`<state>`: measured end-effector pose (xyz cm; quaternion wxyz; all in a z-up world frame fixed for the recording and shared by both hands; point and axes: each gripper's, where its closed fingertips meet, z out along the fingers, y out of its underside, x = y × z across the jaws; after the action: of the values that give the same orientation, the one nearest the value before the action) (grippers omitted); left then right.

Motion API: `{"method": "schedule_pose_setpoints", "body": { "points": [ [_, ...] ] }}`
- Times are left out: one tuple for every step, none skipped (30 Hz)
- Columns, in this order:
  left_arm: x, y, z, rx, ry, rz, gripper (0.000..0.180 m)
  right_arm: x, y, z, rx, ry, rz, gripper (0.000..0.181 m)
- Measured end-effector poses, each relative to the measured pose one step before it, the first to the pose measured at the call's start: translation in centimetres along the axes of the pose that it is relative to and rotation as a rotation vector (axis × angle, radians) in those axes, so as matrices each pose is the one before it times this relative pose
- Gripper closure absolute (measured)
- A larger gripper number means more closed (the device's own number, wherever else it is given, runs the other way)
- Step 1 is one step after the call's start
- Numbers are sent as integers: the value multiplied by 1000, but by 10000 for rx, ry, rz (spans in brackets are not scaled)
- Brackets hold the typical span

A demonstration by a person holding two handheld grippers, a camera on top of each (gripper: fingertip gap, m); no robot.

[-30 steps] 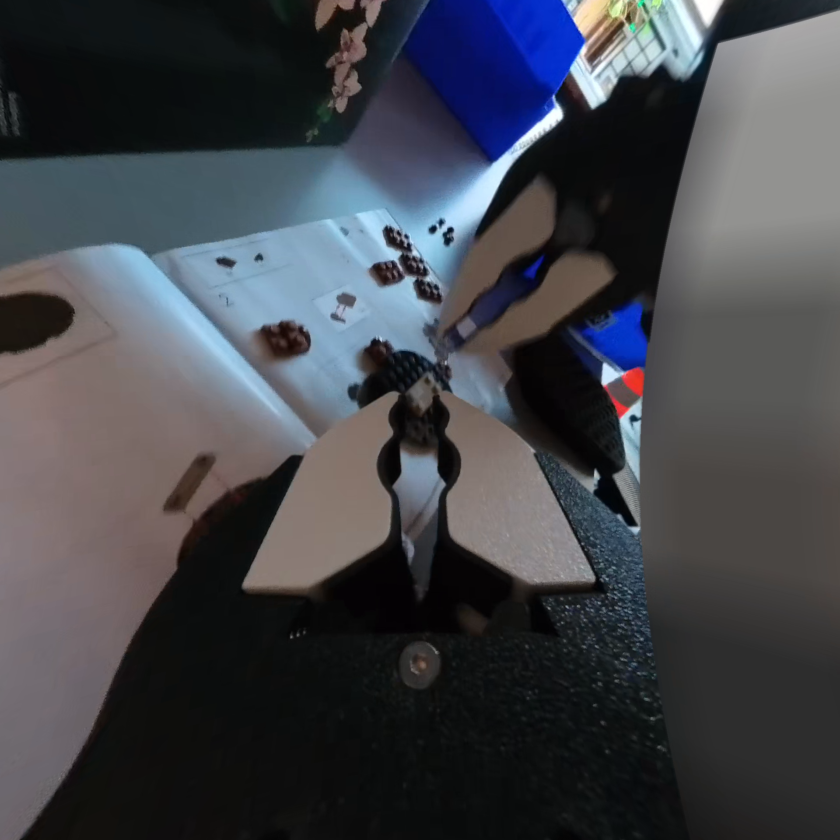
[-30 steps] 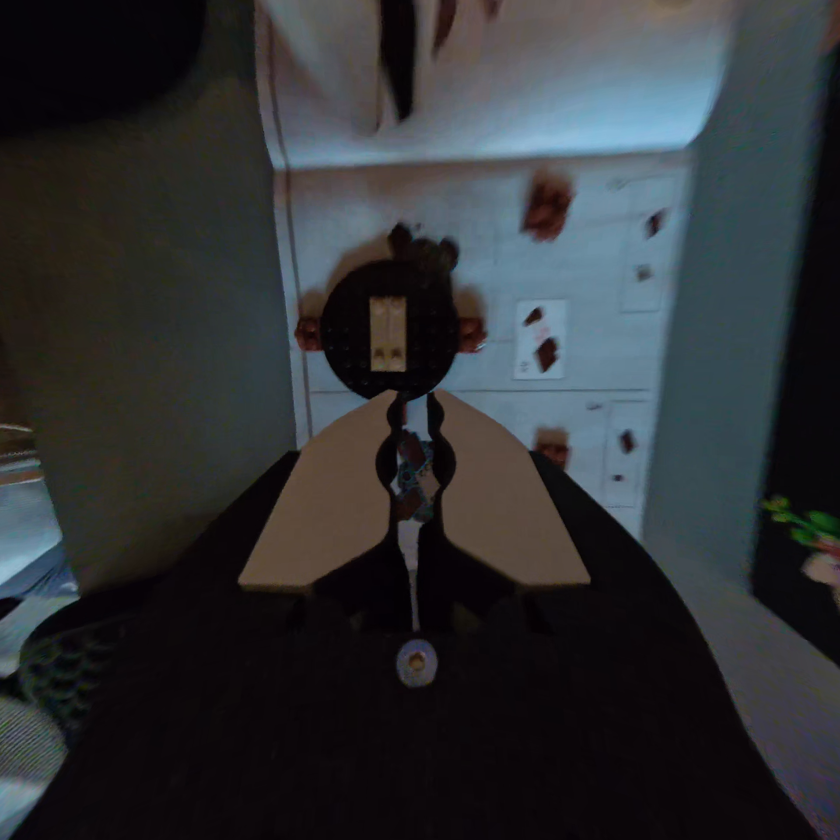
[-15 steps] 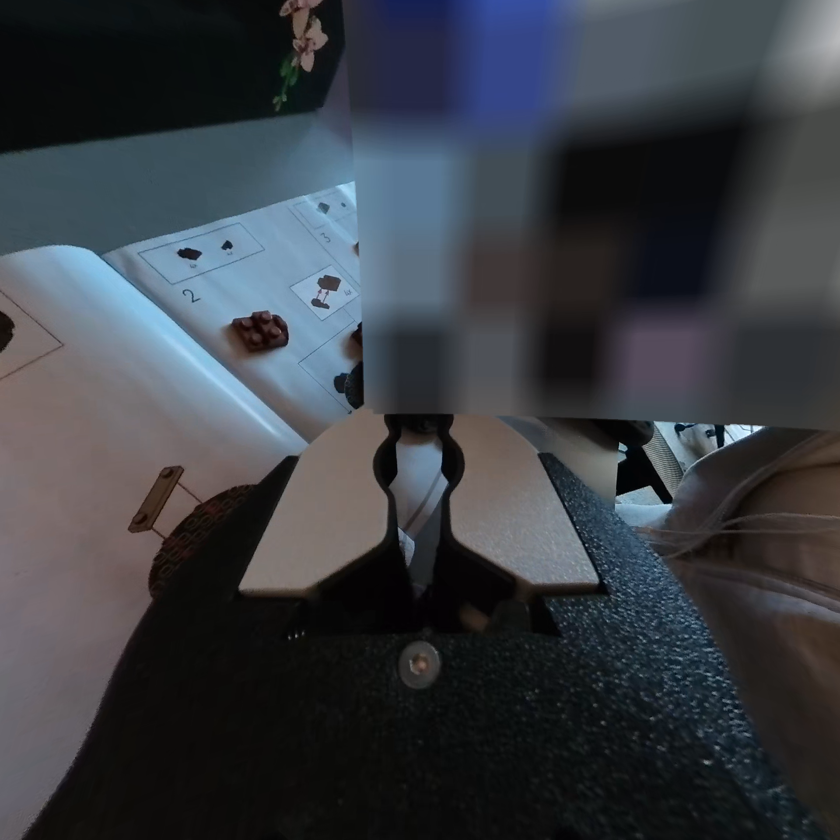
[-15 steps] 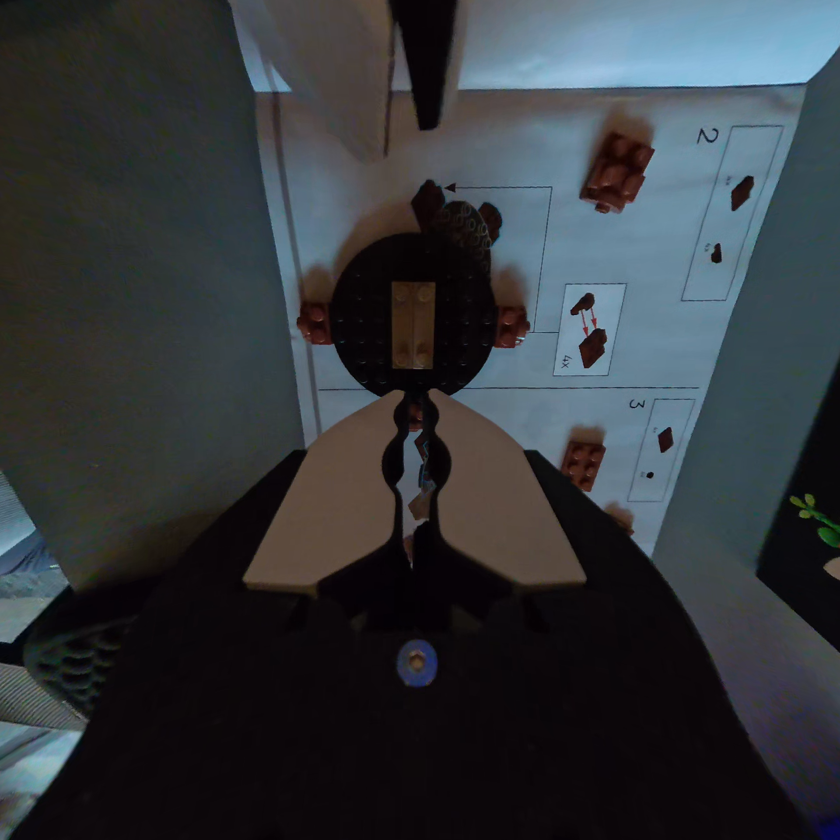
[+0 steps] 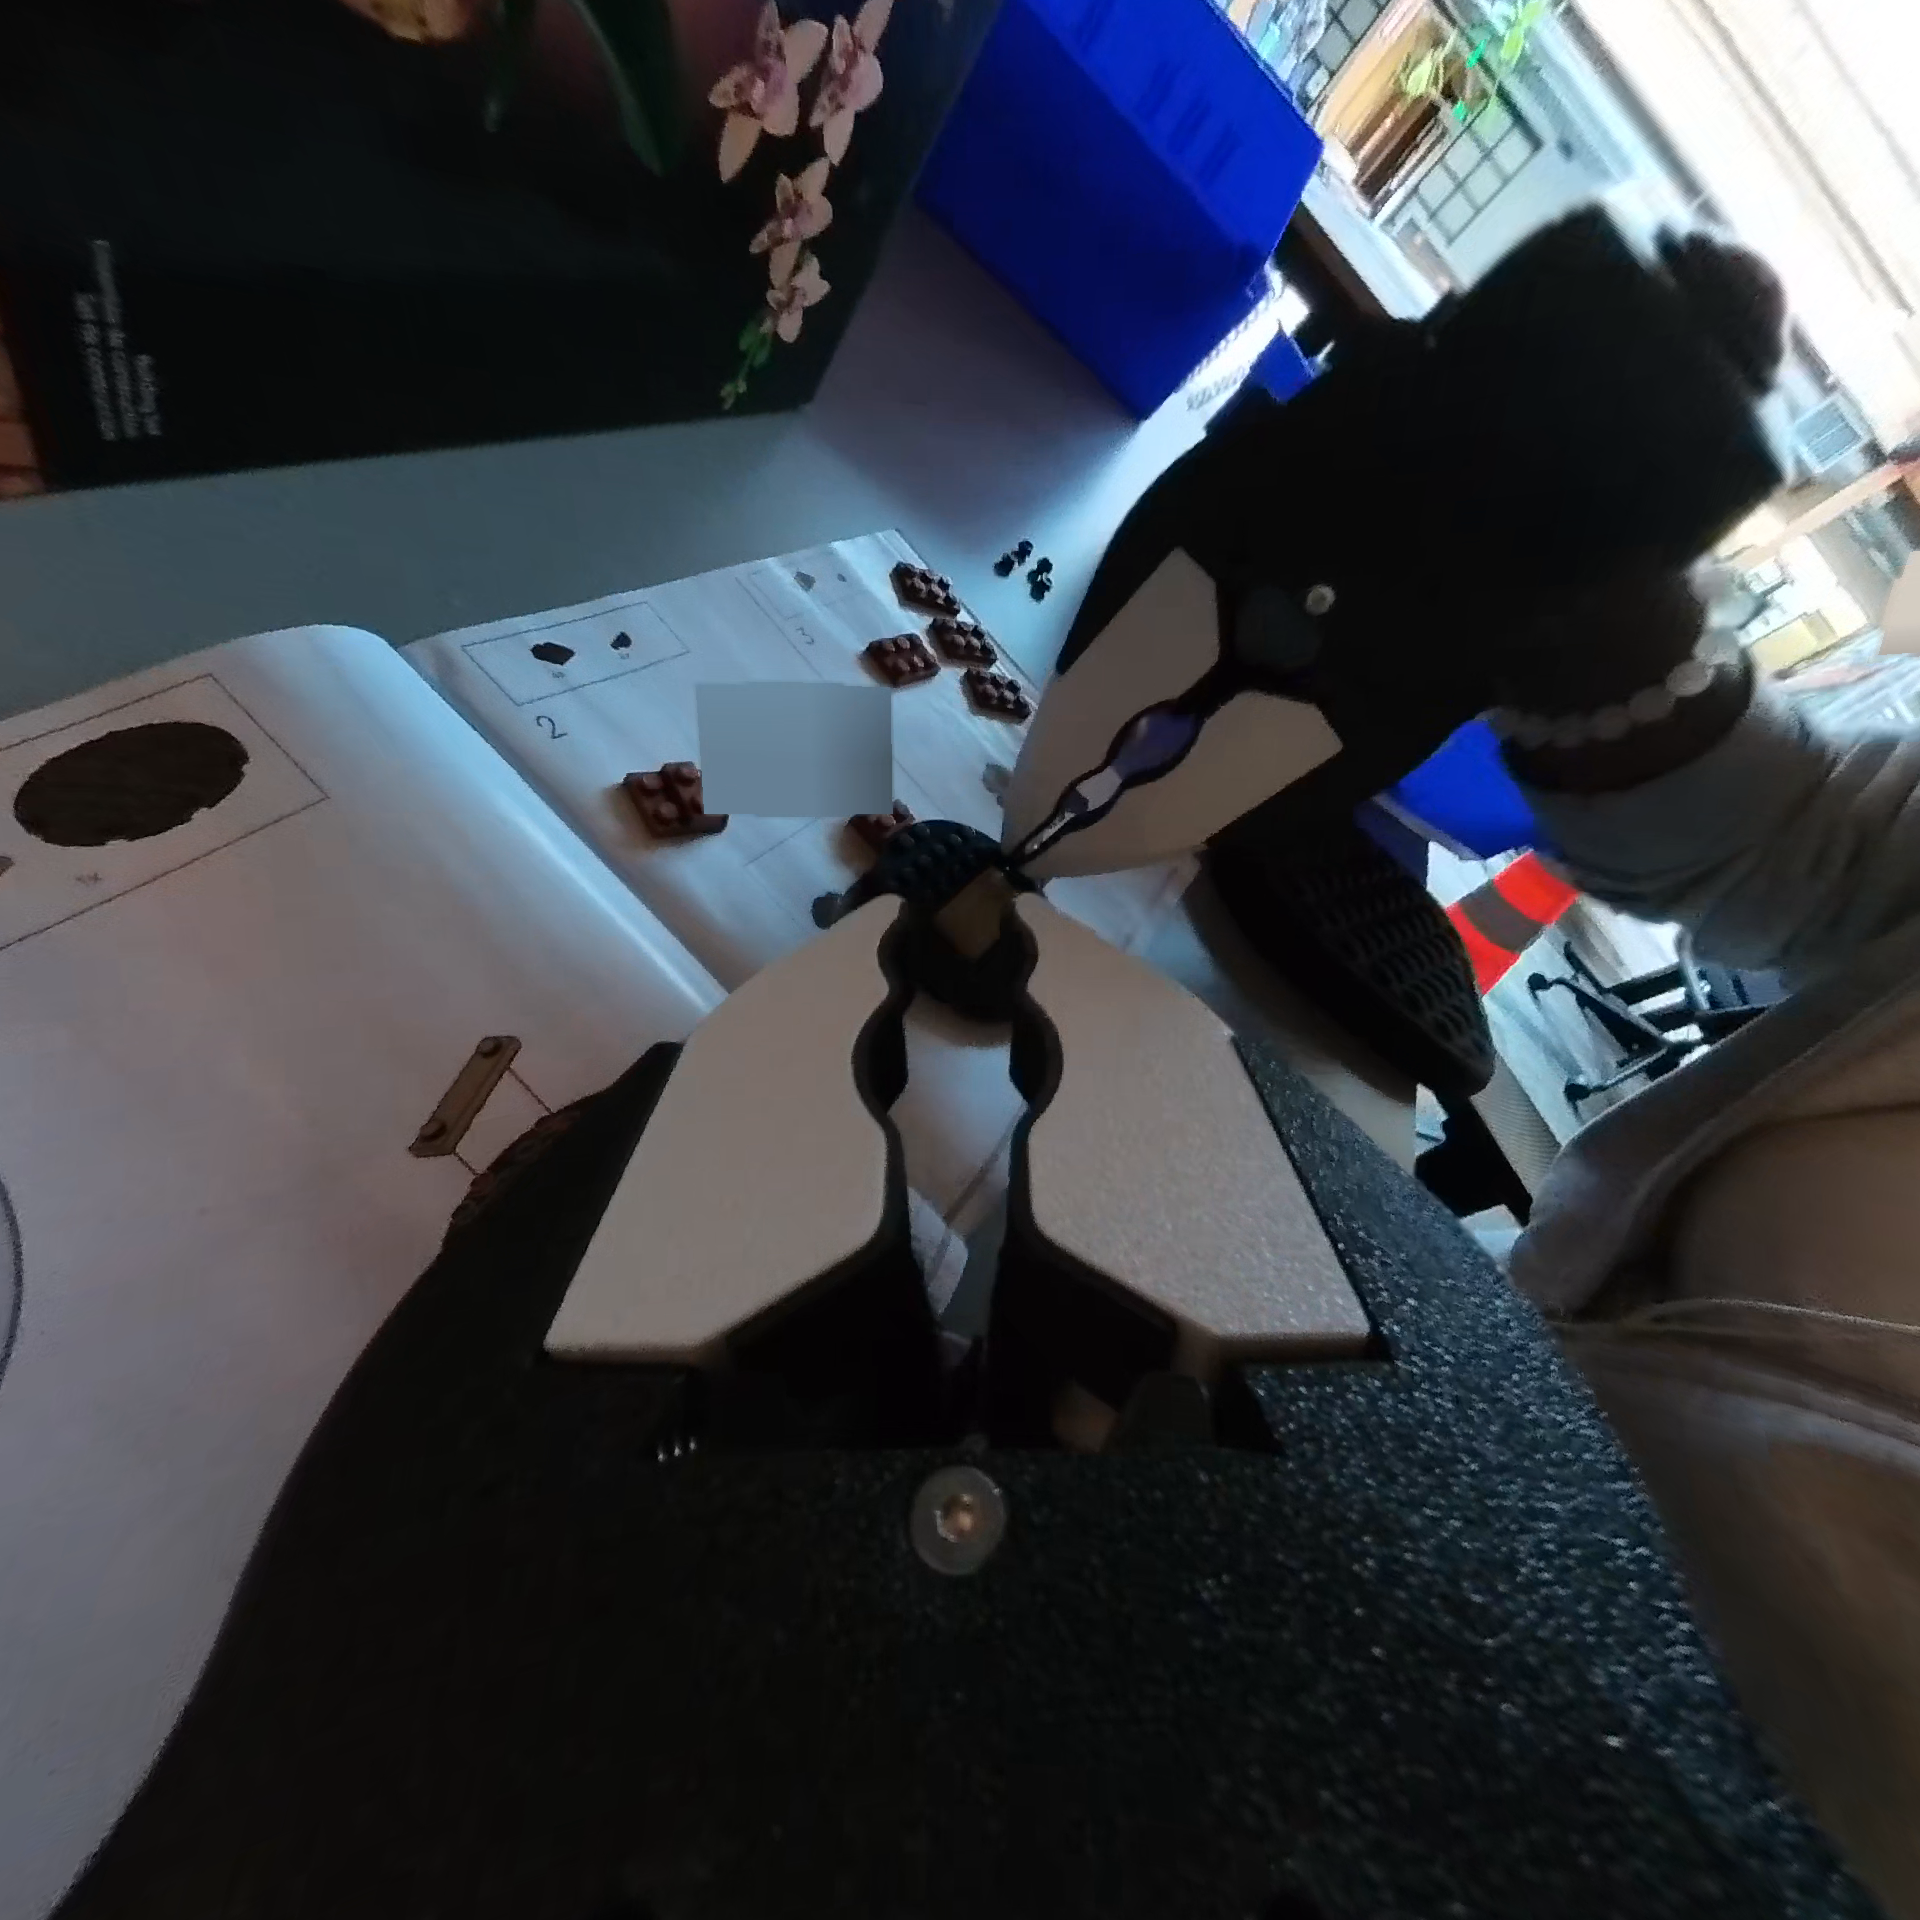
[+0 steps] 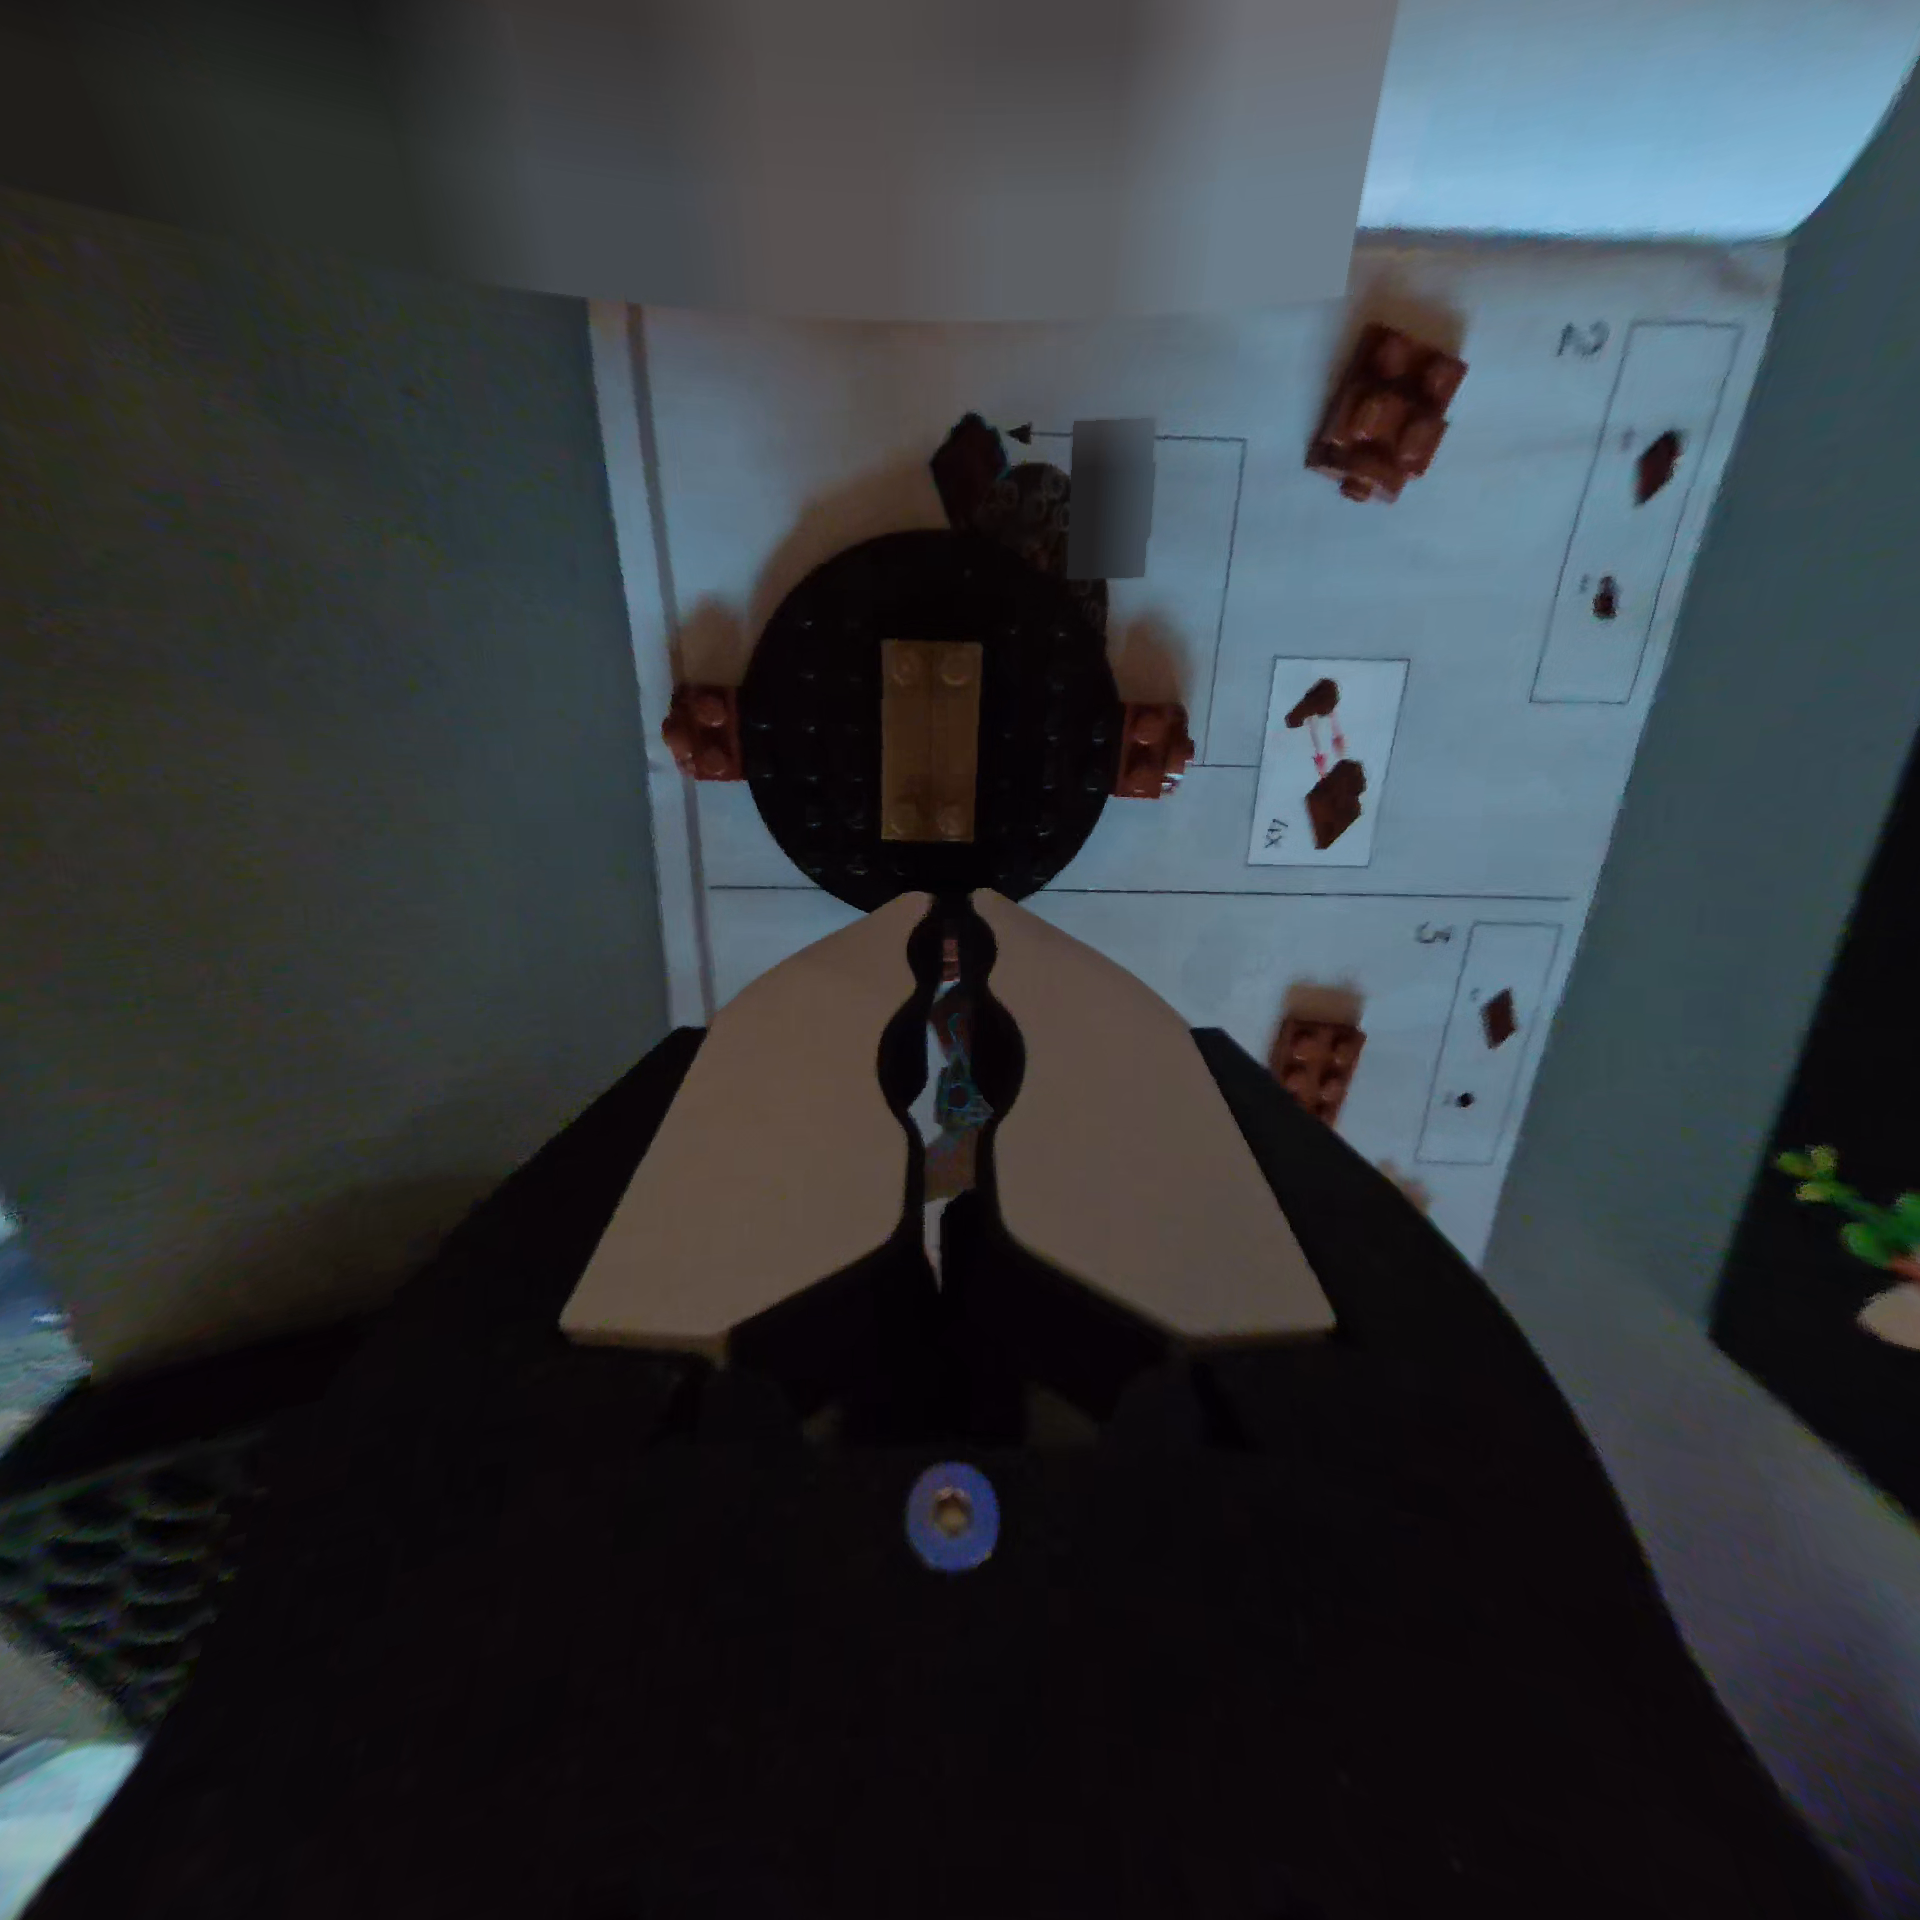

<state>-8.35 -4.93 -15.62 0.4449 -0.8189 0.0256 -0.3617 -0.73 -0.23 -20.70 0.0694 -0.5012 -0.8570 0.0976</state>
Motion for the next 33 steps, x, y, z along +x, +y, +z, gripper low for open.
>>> {"method": "schedule_pose_setpoints", "body": {
  "points": [
    [35,-94,-16,20,-13,0,166,184,18,-60,39,97,-4,175],
    [105,-47,5,-13,-34,55,166,-43,-47,-297,211,-101,151,164],
    [180,-10,-16,-45,-22,65,165,260,-586,-698,770,38,445,162],
    [210,30,-18,-68,-18,43,165,187,-882,-952,1079,-74,530,162],
    [224,9,-8,-53,-4,48,164,278,-751,-977,1065,-11,428,160],
    [219,-16,4,-31,-19,84,164,324,-254,-811,779,96,288,159],
    [126,-39,17,-40,-87,101,164,67,333,-519,390,12,96,153],
    [132,-37,65,-88,-122,158,165,36,627,-315,203,107,-18,148],
    [109,17,181,-180,-172,236,167,-219,769,-72,153,97,-117,148],
    [38,137,317,-289,-191,341,170,-420,751,156,69,6,-197,148],
    [49,158,413,-359,-184,389,172,-405,713,212,5,131,-278,149],
    [78,81,473,-328,-155,377,174,-135,415,260,53,335,-343,155],
    [233,-41,518,-258,-47,359,175,34,127,216,110,437,-343,163],
    [406,-29,517,-248,102,321,176,120,-51,168,127,411,-260,172],
    [575,48,586,-291,259,292,178,-72,-192,166,173,172,-124,176],
    [603,139,779,-349,266,269,180,-262,-222,189,175,-46,65,178],
    [359,319,637,-420,179,243,180,-329,-133,179,108,-157,190,179],
    [119,400,684,-446,47,192,180,-262,114,288,-3,-125,158,179],
    [32,359,531,-352,-16,164,180,-264,170,225,-36,-140,37,180],
    [102,273,435,-236,17,162,180,-156,180,196,-40,-62,-36,180],
    [60,247,338,-177,-1,96,180,-79,104,167,5,-21,-16,179],
    [-92,232,308,-102,-81,28,180,-139,-88,123,112,-89,61,180],
    [-146,206,237,-78,-92,4,180,-191,-246,130,195,-129,71,180],
    [-221,172,214,-52,-135,-11,180,10,-191,136,126,4,35,180],
    [-183,137,134,-39,-115,4,180,38,-111,169,33,28,-18,180],
    [-49,109,100,-34,-18,-15,180,-79,-76,209,4,-73,-64,180],
    [33,-78,16,71,43,-52,180,-22,-24,232,-28,-3,-34,180],
    [-13,10,44,-10,19,-35,180,-75,240,251,-160,-83,-6,180],
    [-13,41,55,-24,-5,-2,180,-191,710,316,-413,-129,-5,180],
    [-18,19,19,-9,-9,23,180,-6,-160,103,202,22,139,181],
    [8,-8,-5,-11,-6,17,180,8,-36,38,103,-55,225,181],
    [18,-23,-48,-15,0,7,180,1,16,39,59,-122,307,181],
    [-5,-16,74,-4,19,-9,180,-12,3,38,31,-143,282,181]
  ]
}}
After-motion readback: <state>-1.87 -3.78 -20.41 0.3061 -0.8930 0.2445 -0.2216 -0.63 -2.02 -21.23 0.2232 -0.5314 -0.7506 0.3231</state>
